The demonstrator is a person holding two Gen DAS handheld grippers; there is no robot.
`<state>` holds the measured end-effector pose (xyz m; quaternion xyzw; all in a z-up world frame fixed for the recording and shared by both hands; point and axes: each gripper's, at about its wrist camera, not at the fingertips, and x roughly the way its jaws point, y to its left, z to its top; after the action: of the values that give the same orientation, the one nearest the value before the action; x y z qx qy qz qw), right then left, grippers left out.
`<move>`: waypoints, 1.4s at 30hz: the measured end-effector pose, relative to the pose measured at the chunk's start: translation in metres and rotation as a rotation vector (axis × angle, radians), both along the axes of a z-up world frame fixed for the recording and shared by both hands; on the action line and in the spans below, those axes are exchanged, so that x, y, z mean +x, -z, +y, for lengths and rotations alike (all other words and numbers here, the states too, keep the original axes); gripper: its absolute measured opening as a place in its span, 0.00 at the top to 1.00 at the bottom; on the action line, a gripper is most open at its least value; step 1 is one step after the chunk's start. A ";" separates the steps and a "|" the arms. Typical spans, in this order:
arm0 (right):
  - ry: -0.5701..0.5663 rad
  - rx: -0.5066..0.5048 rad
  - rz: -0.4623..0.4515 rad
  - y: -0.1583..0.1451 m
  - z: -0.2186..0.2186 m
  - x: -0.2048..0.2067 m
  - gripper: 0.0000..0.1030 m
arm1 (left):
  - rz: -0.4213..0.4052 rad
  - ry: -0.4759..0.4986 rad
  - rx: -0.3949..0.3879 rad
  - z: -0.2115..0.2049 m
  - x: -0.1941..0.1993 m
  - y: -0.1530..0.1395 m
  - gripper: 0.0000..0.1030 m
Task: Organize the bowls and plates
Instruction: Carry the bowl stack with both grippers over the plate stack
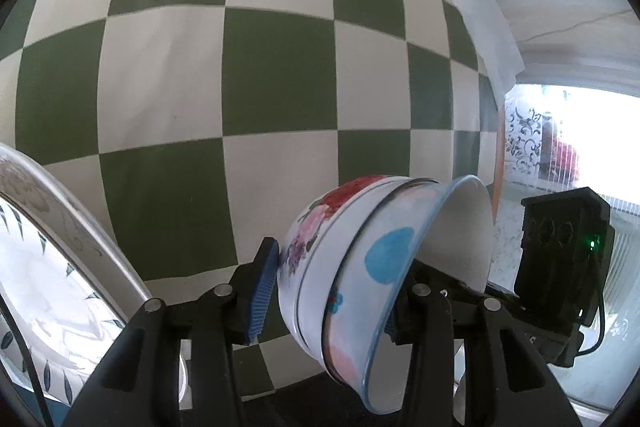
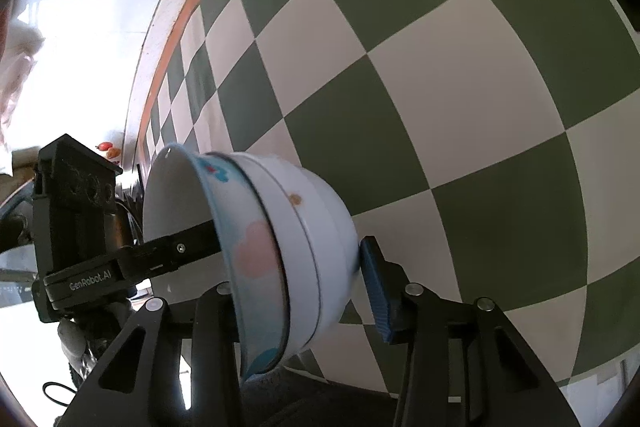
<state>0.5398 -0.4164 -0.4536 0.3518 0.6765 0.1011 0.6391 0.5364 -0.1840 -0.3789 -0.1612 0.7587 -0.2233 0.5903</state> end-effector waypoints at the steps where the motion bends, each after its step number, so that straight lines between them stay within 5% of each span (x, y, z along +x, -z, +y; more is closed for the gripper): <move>1: -0.007 -0.006 -0.009 -0.002 0.001 0.001 0.57 | -0.006 0.001 0.000 0.000 0.000 -0.001 0.61; 11: -0.048 -0.036 -0.056 -0.035 0.003 0.013 0.58 | -0.045 -0.046 -0.030 0.015 0.006 -0.031 0.61; 24: -0.135 -0.044 -0.108 -0.079 0.058 0.037 0.58 | -0.086 -0.125 -0.044 0.076 0.005 -0.071 0.61; 42: -0.293 -0.038 -0.112 -0.077 0.173 0.036 0.59 | -0.079 -0.270 -0.015 0.191 -0.022 -0.068 0.61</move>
<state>0.5763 -0.2432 -0.3766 0.2310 0.6856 0.2000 0.6607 0.5140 0.0068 -0.3106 -0.2574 0.7047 -0.1538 0.6431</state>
